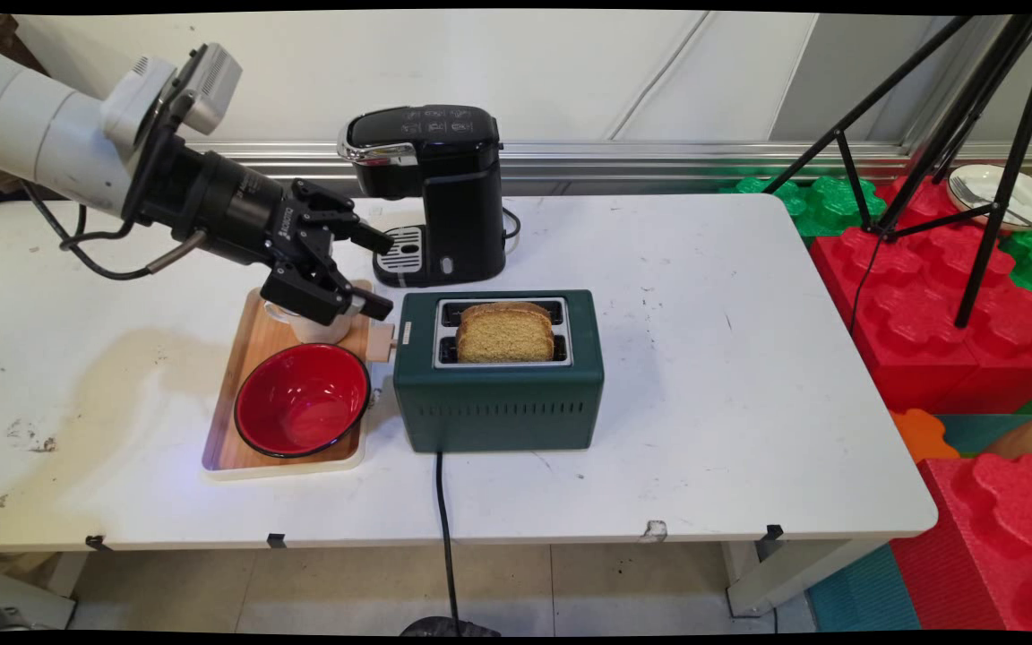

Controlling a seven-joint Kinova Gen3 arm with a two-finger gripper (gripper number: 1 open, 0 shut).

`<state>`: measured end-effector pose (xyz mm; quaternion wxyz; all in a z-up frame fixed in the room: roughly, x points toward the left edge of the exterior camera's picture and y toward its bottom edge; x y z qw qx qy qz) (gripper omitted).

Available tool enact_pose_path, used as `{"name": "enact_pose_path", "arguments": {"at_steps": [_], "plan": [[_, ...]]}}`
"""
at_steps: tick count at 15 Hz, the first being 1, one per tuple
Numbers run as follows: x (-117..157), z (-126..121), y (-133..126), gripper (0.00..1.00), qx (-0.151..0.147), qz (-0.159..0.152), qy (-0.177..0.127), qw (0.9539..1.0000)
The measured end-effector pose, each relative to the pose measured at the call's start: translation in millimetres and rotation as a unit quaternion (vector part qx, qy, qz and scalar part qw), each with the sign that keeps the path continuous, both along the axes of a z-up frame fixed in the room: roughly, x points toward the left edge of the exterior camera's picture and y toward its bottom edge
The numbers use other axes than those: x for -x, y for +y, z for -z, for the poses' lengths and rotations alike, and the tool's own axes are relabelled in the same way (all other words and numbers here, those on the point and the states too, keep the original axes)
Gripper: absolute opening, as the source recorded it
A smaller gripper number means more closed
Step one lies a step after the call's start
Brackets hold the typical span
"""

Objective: Press the toaster switch

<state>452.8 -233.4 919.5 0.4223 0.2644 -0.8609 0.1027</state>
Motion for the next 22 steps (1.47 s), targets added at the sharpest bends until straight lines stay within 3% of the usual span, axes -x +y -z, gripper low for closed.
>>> {"name": "enact_pose_path", "arguments": {"at_steps": [3, 4, 12, 22], "plan": [[-4, 5, 1, 1.00, -0.001, 0.002, -0.010, 0.9999], [-6, 7, 2, 0.00, -0.001, 0.003, -0.014, 0.9999], [-16, 19, 7, 0.00, -0.023, -0.001, -0.038, 0.9990], [-8, 31, -2, 0.00, -0.047, -0.007, -0.050, 0.9976]]}}
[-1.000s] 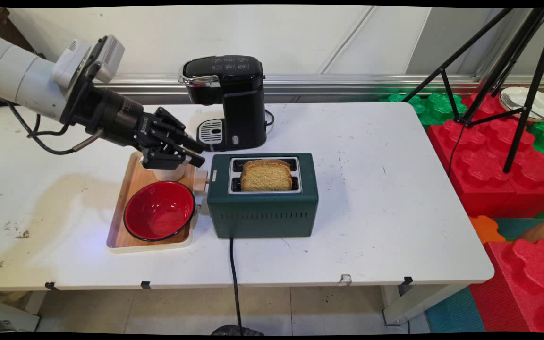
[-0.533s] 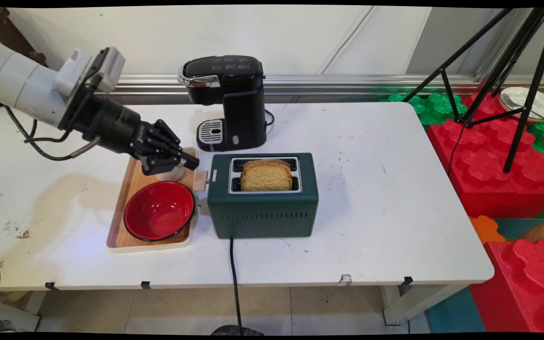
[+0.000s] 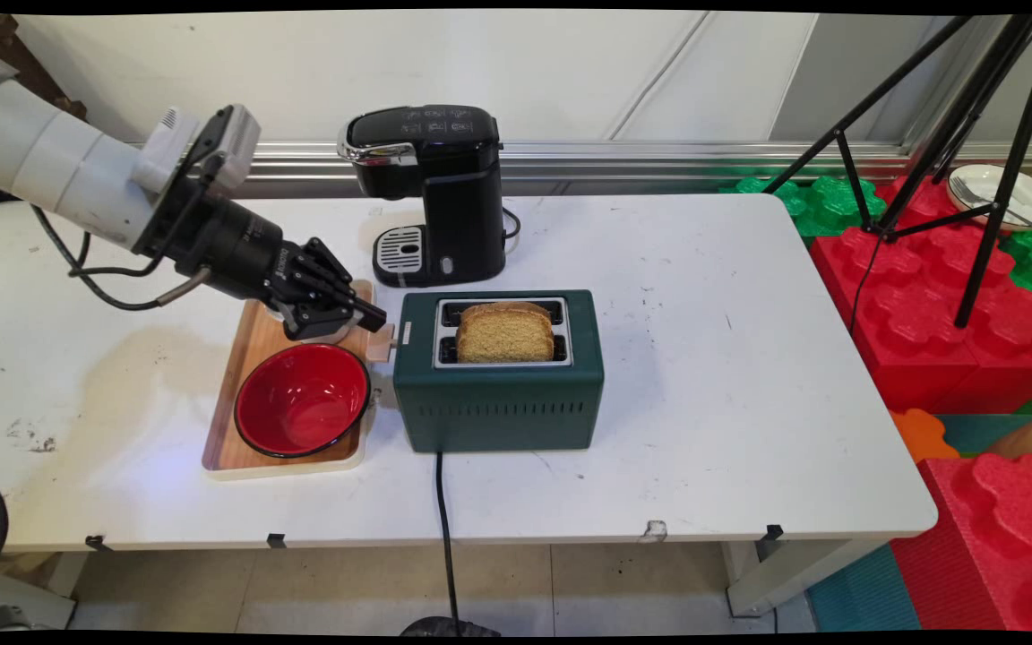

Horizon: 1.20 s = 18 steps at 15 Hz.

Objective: Press the toaster switch

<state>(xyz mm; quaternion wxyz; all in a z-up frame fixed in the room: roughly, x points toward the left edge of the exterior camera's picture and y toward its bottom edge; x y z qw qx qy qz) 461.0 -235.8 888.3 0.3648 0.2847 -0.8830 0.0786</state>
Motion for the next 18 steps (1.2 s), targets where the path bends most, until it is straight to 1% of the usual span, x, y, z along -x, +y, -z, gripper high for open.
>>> {"name": "enact_pose_path", "arguments": {"at_steps": [9, 18], "plan": [[9, 19, -12, 0.00, -0.019, -0.007, -0.010, 0.9997], [17, 38, -14, 0.00, -0.036, -0.008, -0.016, 0.9992]]}}
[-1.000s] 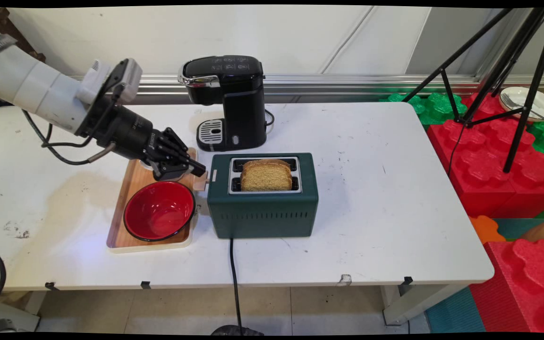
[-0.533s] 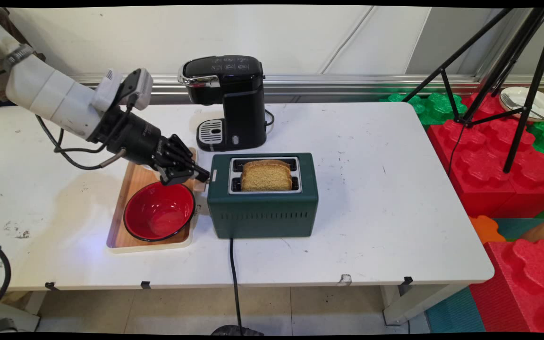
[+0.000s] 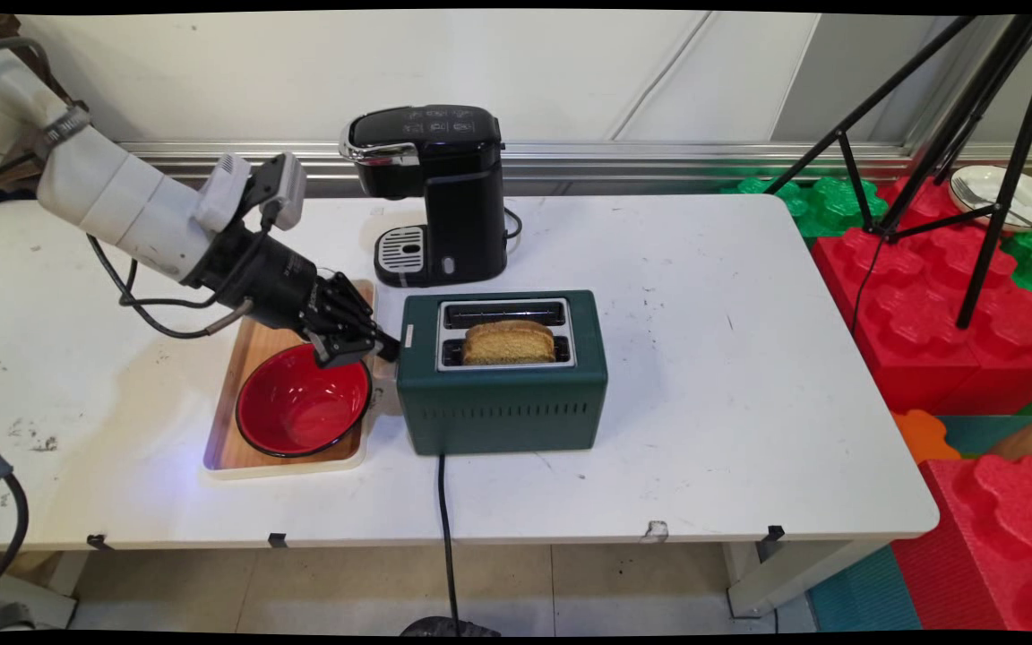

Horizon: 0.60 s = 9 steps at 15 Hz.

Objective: Press the toaster switch

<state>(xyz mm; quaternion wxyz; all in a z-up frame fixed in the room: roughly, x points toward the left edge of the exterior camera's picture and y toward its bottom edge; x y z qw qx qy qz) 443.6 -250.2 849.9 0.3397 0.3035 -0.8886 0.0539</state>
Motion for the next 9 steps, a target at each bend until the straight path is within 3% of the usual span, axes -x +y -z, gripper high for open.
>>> {"name": "enact_pose_path", "arguments": {"at_steps": [9], "plan": [[1, 14, 3, 0.00, -0.011, 0.005, -0.013, 0.9998]]}}
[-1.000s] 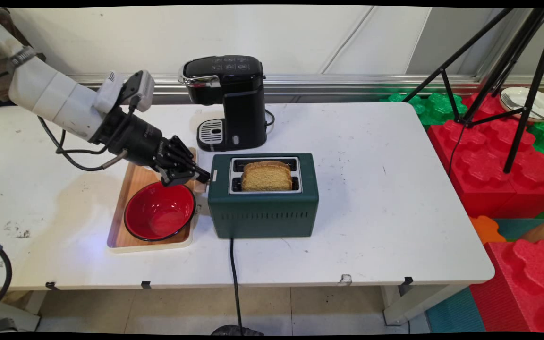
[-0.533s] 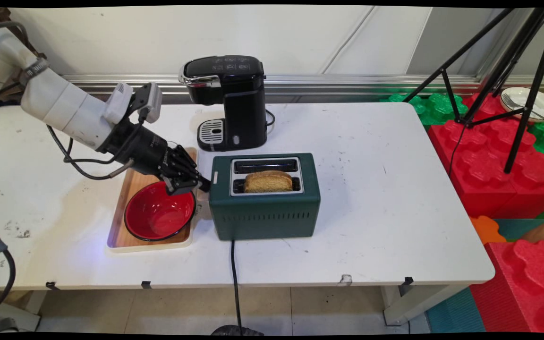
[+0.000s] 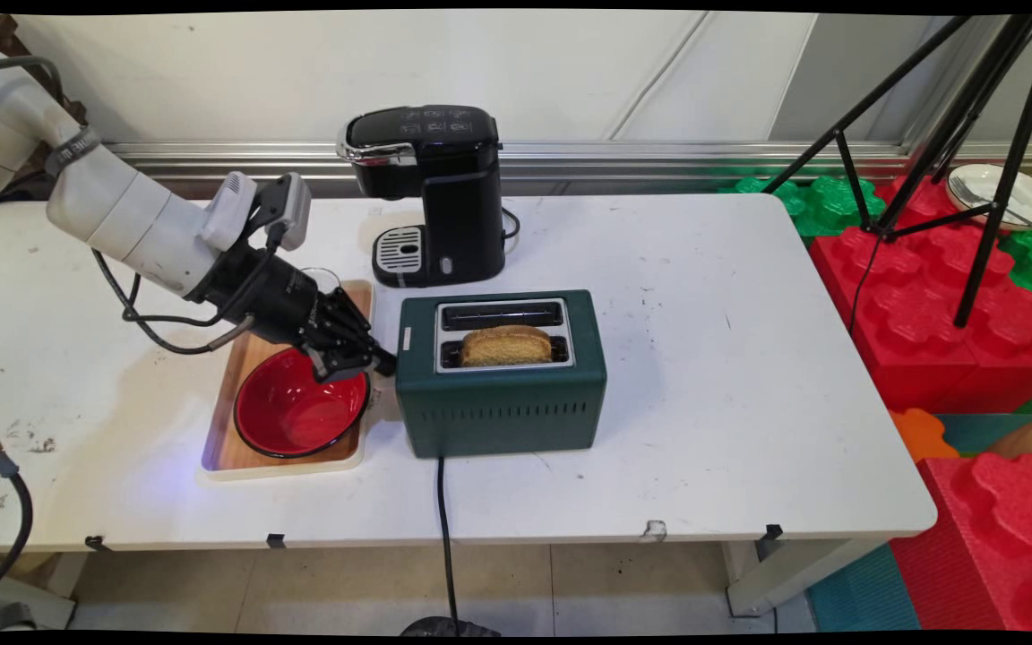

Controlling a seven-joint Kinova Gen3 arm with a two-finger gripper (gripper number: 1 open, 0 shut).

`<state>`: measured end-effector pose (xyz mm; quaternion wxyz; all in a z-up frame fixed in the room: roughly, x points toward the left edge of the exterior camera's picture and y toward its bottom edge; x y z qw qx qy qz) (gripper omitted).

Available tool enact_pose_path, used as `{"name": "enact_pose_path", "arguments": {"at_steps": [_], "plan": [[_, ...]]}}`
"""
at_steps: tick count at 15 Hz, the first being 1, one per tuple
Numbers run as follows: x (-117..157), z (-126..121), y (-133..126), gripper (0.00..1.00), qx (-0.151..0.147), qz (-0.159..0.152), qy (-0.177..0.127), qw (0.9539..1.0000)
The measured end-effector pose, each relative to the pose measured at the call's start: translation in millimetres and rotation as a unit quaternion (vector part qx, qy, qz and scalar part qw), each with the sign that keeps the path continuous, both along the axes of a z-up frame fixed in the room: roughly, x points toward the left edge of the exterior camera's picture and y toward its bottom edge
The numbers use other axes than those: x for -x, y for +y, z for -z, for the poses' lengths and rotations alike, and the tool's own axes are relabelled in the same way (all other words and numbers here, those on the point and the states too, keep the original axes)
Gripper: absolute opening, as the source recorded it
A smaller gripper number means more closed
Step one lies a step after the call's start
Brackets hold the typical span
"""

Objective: Press the toaster switch

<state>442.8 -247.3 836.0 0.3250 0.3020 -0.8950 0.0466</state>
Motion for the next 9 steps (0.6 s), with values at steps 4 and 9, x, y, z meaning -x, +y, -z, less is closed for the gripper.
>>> {"name": "enact_pose_path", "arguments": {"at_steps": [4, 9], "plan": [[-4, 0, 3, 0.00, -0.001, 0.001, -0.005, 1.0000], [-11, -3, 8, 0.00, 0.002, 0.003, -0.013, 0.9999]]}}
